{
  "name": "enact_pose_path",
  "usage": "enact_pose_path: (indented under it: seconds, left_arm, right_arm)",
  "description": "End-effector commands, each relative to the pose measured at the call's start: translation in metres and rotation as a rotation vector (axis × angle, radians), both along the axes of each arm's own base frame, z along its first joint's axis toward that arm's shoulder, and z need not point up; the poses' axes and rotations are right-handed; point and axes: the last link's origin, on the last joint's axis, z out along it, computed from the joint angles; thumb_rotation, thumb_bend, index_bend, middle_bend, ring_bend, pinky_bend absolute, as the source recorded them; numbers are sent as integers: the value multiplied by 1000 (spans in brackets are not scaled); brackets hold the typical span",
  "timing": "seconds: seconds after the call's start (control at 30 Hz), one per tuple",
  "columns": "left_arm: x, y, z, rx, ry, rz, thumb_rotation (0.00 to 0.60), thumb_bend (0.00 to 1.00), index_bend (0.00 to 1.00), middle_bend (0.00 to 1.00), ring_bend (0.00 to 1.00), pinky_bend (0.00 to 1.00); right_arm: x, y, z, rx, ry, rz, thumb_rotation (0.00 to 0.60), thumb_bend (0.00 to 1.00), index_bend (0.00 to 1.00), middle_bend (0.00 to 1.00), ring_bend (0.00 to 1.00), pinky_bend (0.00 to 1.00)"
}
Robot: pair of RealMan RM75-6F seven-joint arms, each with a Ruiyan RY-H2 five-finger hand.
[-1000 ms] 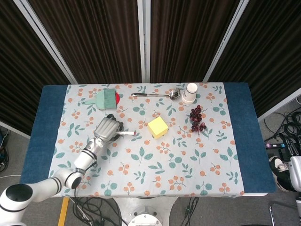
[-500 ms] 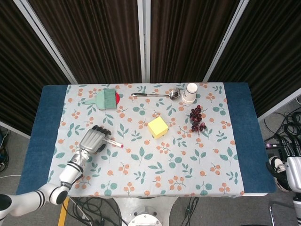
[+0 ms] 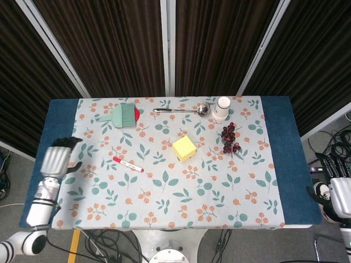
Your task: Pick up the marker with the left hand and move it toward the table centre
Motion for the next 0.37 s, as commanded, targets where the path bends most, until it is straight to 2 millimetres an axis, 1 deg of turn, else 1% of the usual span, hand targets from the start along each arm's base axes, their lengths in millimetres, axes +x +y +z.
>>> enact_pose_path:
  seconds: [0.03,0.17,0.23,0.37]
  left_arm:
    - [-23,-33,28,78,-12,53,600,174,288,287,182,241]
    - [-32,-67,42,114,14,66,600,157,288,283,173,239]
    - [-31,-84,43,109,7,81,600,158,288,283,173,239]
    - [-25,-107,41,102,-23,106,600,158,288,283,172,238]
  right_arm:
    - [3,0,-5,21,2,12,600,155,46,84,0,0]
    - [8,2,-10,31,6,21,600,155,46,90,0,0]
    - [11,4,-13,34,8,21,600,155,46,93,0,0]
    - [13,10,-17,28,11,5,600,155,46,98,0,0]
